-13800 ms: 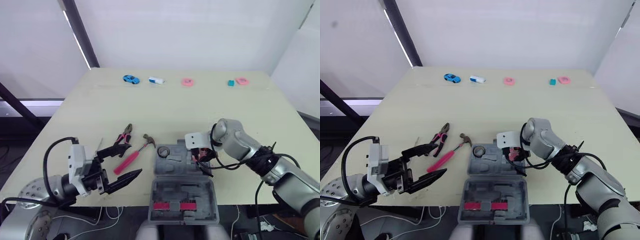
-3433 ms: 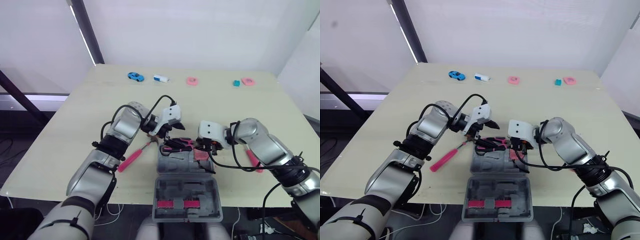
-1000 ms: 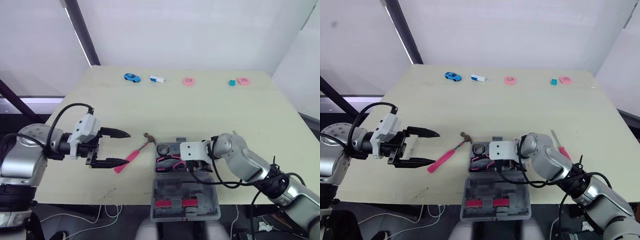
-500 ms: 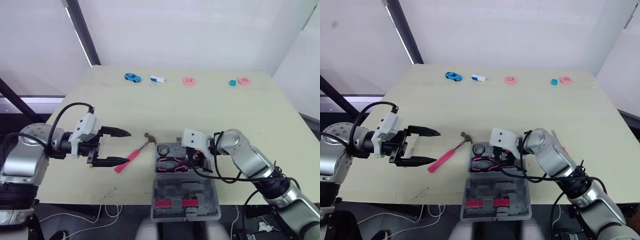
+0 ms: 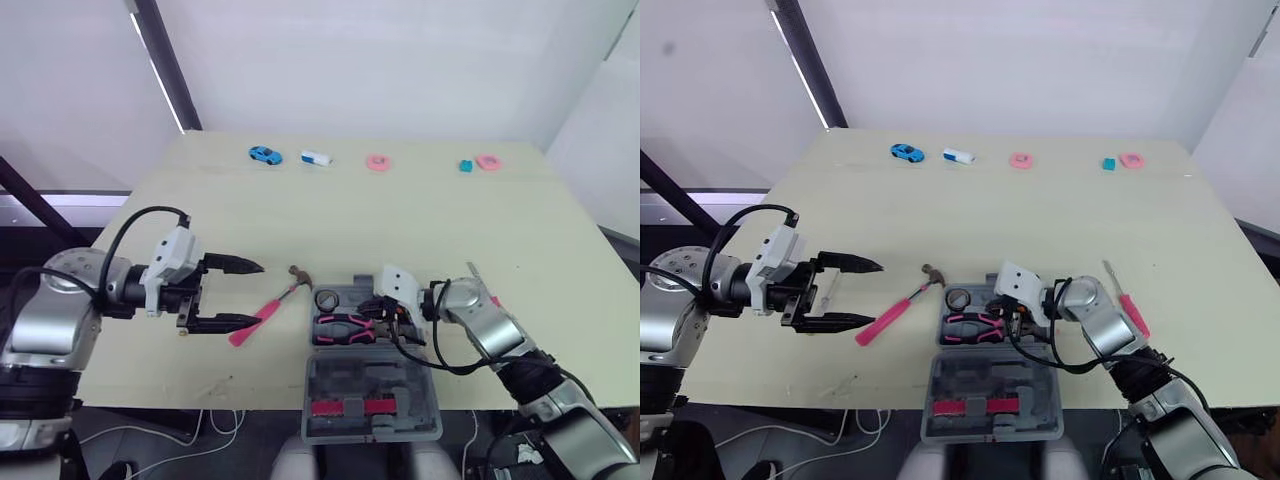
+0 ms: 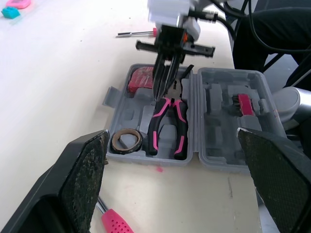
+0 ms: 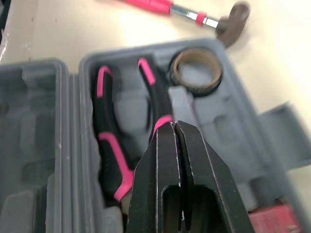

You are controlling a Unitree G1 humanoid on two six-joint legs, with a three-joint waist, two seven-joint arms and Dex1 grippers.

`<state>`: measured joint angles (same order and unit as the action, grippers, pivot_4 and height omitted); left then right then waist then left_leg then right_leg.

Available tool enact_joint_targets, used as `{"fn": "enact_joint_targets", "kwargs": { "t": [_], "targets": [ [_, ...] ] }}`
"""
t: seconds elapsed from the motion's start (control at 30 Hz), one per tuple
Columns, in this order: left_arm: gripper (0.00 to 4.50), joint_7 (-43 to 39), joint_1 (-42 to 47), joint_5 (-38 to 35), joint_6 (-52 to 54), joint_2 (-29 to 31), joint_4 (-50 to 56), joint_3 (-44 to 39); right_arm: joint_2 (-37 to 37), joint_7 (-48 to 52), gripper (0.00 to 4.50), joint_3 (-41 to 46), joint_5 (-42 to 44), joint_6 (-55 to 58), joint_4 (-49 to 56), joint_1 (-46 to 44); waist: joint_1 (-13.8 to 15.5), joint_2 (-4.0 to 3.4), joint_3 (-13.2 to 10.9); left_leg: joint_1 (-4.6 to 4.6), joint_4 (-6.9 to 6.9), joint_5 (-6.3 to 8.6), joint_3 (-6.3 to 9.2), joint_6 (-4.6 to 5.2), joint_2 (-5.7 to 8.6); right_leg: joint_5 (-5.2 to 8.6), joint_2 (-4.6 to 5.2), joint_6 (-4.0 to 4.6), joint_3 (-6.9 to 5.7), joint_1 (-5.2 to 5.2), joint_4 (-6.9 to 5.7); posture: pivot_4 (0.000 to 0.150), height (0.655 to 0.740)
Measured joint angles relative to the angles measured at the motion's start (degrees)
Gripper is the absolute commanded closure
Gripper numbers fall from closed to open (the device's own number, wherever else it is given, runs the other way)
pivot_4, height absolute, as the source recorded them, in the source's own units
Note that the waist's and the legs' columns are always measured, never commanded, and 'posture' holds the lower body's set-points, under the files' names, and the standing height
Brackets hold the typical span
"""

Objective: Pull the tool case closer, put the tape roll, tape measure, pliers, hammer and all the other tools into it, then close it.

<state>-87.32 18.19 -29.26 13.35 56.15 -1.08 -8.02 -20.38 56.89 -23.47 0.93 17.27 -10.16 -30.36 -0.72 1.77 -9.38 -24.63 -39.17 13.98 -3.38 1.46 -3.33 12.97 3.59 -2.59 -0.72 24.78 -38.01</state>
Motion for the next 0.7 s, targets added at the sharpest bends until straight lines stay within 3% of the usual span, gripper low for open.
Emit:
{"fn": "enact_joint_targets", "kwargs": {
  "t": [0.3,0.53,0.7],
  "targets": [
    [0.00,0.21,-0.07,0.00,0.05,-0.28,0.00,0.25,1.53,0.08,4.44,-1.04,-1.12,-4.29,-6.93,-1.12,-0.08,0.00,0.02,0.20,0.00,0.00,-0.01,0.00,0.00,0.01,-0.01,0.01,0.04,-0.12,-0.05,0.150,0.7395],
    [0.00,0.36,-1.25,-0.06,0.39,-0.33,0.41,0.36,1.81,0.16,4.44,-3.78,-3.95,-4.12,-11.16,-3.97,0.03,-0.12,0.24,1.68,0.20,0.02,-0.11,-0.01,-0.03,0.29,0.06,0.02,0.10,-1.39,0.04,0.150,0.7395],
    [0.00,1.52,-2.07,-0.11,0.40,-1.07,0.68,0.30,2.43,-0.52,4.44,-5.00,-5.39,-5.22,-13.43,-4.58,0.08,-0.30,1.25,1.91,0.28,0.02,-0.19,-0.02,-0.04,0.31,0.12,0.01,0.20,-1.46,0.05,0.150,0.7395]
  ]
}}
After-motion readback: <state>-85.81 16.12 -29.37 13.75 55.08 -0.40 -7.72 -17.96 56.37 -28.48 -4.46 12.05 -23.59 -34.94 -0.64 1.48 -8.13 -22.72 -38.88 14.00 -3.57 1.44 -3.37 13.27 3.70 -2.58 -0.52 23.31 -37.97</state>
